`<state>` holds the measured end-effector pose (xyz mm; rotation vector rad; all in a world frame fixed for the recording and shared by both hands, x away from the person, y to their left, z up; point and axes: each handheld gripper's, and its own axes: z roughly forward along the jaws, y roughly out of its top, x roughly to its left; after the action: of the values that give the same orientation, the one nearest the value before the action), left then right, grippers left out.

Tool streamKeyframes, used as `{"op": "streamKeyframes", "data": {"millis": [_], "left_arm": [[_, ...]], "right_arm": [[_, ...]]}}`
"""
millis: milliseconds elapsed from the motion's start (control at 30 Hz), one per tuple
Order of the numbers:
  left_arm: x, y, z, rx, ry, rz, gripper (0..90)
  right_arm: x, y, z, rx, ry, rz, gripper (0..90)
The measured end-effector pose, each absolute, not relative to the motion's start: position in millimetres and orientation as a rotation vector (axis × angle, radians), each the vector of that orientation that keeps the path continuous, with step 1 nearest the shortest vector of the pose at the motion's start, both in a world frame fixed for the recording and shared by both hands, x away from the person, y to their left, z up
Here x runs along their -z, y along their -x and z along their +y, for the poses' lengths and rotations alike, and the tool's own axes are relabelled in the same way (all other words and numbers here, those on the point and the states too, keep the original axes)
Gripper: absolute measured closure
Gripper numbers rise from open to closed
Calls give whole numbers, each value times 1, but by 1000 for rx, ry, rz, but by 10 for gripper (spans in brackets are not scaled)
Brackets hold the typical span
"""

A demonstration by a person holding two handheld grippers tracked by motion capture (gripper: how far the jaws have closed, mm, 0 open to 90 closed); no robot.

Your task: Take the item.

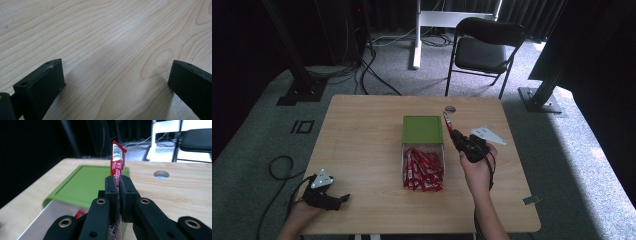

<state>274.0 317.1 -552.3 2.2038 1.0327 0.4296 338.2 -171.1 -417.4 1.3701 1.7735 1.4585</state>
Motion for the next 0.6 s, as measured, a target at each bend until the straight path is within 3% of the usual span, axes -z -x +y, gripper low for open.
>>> {"op": "streamKeyframes", "data": {"millis": [600], "left_arm": [[552, -274, 317, -428, -2201, 1036, 14]], "right_arm": [[502, -356, -173, -1385, -1663, 1676, 860]]}}
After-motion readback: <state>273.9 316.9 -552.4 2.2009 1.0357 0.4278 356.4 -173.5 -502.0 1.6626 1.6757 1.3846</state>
